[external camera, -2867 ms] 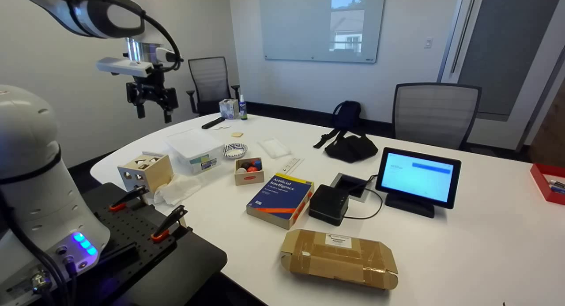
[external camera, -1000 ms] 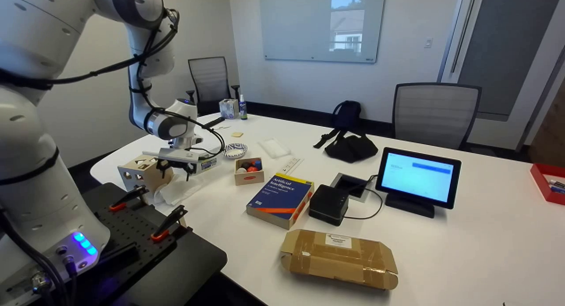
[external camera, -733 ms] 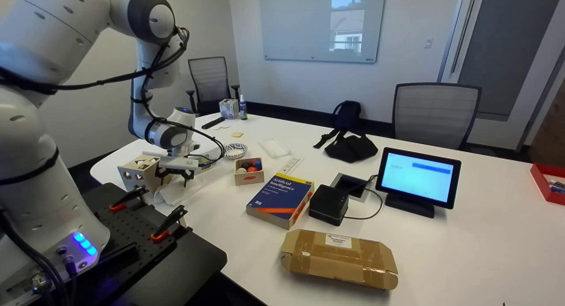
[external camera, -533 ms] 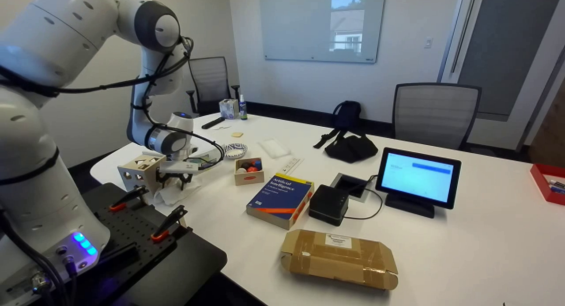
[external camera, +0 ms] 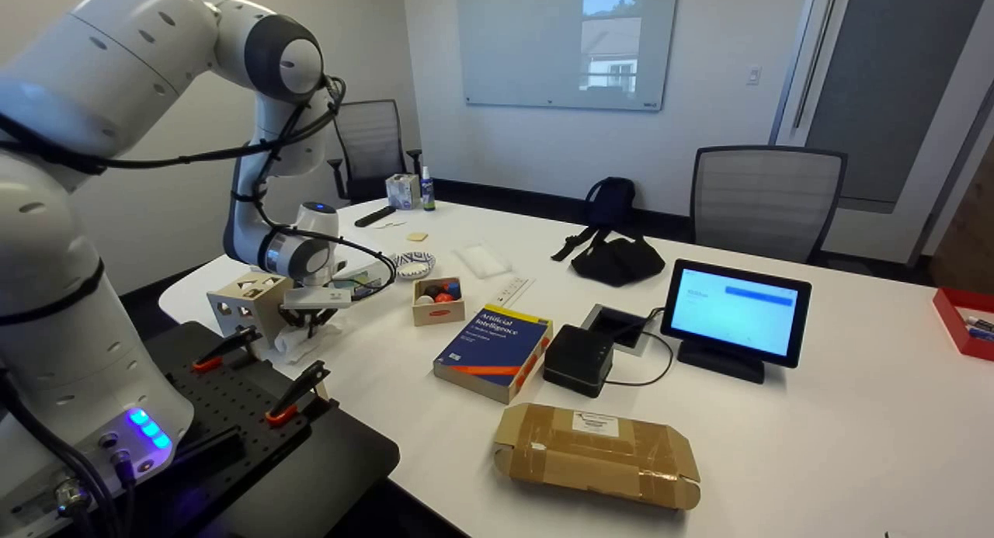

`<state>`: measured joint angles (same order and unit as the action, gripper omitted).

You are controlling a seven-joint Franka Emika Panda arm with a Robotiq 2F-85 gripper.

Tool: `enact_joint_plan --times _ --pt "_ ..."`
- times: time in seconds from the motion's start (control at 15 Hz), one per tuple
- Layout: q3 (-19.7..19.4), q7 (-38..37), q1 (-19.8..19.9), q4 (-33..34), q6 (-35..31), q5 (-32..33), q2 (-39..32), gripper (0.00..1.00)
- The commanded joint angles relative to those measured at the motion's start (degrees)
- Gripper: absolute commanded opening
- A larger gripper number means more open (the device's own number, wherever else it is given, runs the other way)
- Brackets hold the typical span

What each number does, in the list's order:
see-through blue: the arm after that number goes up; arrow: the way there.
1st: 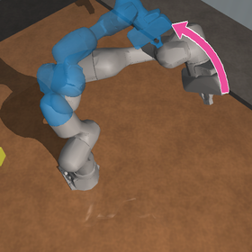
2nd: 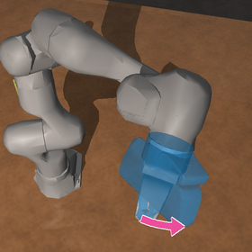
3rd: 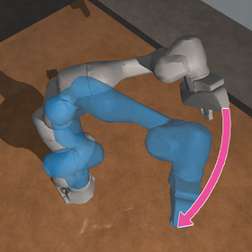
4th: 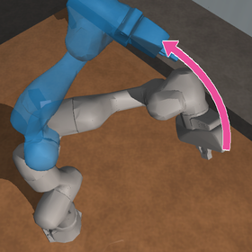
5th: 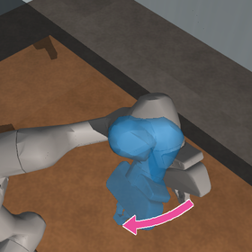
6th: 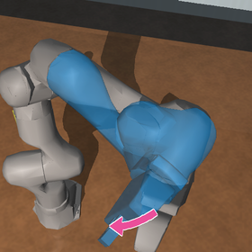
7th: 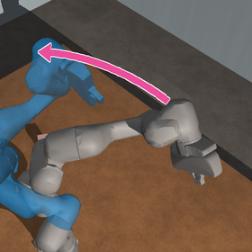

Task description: Use the white napkin to wipe the tabletop.

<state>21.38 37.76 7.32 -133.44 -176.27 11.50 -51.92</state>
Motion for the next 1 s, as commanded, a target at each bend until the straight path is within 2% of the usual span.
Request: enact_joint_plan --times 0.0,0.2,0.47,0.67,0.93 --pt "-0.86 -3.15 0.25 -0.4 -1.26 1.6 0.87 0.0" --pt "-3.26 -6.46 0.81 -1.03 -3.12 0.98 2.49 0.01" --pt "-4.9 -11.61 5.38 -2.35 -6.83 1.2 5.73 0.01" --pt "-7.47 -14.16 6.89 -0.13 -7.34 1.03 5.81 0.01" --pt "-11.91 -16.32 6.27 4.28 -5.23 0.4 4.3 0.01"
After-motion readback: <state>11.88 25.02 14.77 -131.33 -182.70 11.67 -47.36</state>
